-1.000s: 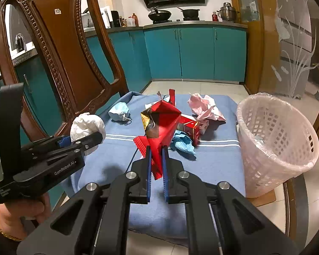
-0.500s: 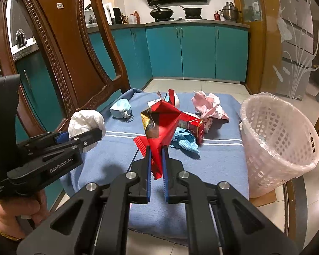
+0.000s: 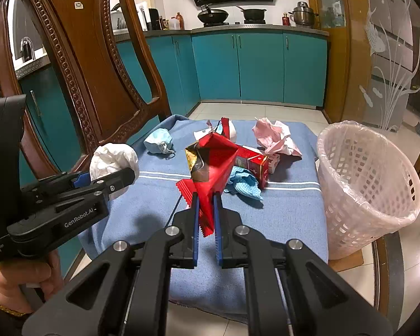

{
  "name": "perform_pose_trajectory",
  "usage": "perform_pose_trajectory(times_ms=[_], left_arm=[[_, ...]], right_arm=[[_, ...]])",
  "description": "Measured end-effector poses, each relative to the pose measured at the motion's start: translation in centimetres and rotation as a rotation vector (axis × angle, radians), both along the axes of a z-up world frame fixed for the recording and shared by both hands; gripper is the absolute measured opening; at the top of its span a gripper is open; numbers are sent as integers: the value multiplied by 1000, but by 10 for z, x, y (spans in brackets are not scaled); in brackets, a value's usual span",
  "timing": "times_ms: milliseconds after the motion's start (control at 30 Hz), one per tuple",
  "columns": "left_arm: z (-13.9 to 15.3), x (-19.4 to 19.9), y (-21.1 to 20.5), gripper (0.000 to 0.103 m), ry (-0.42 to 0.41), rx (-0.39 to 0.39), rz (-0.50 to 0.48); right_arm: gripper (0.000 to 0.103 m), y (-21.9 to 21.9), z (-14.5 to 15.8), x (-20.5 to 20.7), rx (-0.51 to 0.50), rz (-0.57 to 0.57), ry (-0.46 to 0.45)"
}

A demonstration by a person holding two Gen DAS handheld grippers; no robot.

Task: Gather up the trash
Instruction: 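Lift the white tissue with the left tool while the right lifts the red wrapper, then move the red wrapper over the basket and open the right tool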

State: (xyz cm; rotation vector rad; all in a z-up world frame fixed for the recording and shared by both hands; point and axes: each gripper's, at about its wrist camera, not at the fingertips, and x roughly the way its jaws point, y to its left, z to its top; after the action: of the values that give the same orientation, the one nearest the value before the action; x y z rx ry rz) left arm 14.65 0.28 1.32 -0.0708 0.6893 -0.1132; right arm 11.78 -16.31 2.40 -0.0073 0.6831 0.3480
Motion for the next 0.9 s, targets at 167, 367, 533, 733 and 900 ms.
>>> perform_pose_trajectory(times_ms=[167, 367, 533, 733, 900], left_arm=[[0, 0, 0, 32, 1, 0, 0], [0, 0, 0, 32, 1, 0, 0], [-1, 0, 0, 32, 1, 0, 0], [-1, 0, 0, 32, 1, -1, -1], [-1, -1, 1, 32, 0, -3, 2]], right_arm=[[10, 0, 0, 0, -1, 2, 3], [10, 1, 1, 0, -3, 2, 3], [10, 0, 0, 0, -2, -1, 3], [10, -12, 11, 0, 5, -35, -47], [10, -72, 37, 21, 28, -208, -134]])
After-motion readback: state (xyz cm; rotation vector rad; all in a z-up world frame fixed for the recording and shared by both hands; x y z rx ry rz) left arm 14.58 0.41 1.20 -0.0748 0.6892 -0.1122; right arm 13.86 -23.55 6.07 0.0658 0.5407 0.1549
